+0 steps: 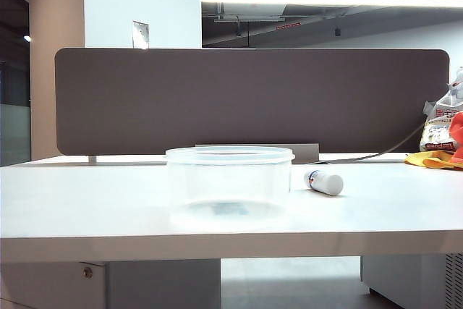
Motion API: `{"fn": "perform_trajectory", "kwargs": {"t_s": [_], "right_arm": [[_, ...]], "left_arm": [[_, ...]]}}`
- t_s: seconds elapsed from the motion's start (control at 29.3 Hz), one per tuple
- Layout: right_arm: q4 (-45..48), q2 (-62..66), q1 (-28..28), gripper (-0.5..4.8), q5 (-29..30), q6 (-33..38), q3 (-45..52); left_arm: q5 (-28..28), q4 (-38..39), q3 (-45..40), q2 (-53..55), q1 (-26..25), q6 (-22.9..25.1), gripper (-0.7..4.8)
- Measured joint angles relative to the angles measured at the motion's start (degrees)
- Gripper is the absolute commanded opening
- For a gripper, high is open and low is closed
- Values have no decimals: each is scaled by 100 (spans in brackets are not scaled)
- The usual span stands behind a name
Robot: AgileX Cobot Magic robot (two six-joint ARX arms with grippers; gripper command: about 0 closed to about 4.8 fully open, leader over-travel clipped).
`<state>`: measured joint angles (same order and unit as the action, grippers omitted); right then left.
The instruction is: Remove the lid of the round box, pick up the small white medicine bottle inside, and place it on the table.
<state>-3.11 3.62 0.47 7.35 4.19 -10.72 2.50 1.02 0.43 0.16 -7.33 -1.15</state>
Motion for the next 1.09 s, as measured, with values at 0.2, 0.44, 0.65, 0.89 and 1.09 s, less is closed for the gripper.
{"fn": "perform_trajectory", "kwargs": {"t_s": [0.2,0.44,0.65,0.89,1.09], "right_arm": [[306,-345,-160,21,-7,125,540],[313,-328,-162,21,-2,76,1021],[164,-345,-160,21,-4,-439,1021],[-160,-345,-160,21,-42,-713,1021],[-328,-345,-160,21,-470,-673,1021]], "left_arm": [[0,7,0,0,0,0,57],[0,9,0,0,0,0,57],[0,9,0,0,2,0,57],[0,9,0,0,2,0,57],[0,9,0,0,2,0,57]]}}
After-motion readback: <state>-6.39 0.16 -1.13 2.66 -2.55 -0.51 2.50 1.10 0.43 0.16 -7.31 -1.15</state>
